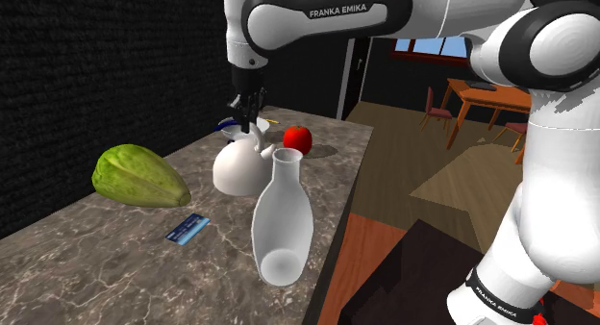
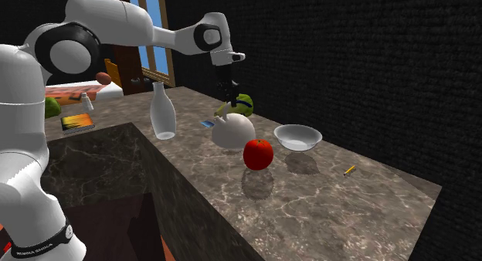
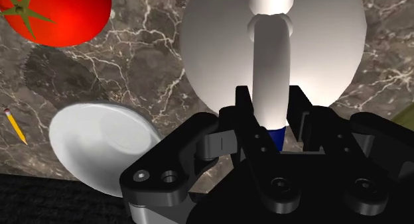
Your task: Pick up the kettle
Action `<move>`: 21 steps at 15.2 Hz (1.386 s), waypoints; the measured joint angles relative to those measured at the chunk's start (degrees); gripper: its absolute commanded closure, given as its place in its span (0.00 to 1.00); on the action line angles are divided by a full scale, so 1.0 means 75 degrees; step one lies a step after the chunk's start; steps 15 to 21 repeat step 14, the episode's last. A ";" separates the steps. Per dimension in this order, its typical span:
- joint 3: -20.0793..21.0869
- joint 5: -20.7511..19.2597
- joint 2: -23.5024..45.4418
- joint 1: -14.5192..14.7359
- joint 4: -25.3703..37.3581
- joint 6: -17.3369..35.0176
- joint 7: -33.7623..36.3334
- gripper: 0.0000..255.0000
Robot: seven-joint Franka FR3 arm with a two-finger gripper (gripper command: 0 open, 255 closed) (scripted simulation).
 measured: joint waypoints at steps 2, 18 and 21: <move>0.0010 0.0005 -0.0001 0.0023 0.0172 -0.0176 -0.0011 1.00; 0.0026 -0.0064 0.0322 0.0207 0.1848 -0.1526 -0.0183 1.00; 0.0026 -0.0064 0.0322 0.0207 0.1848 -0.1526 -0.0183 1.00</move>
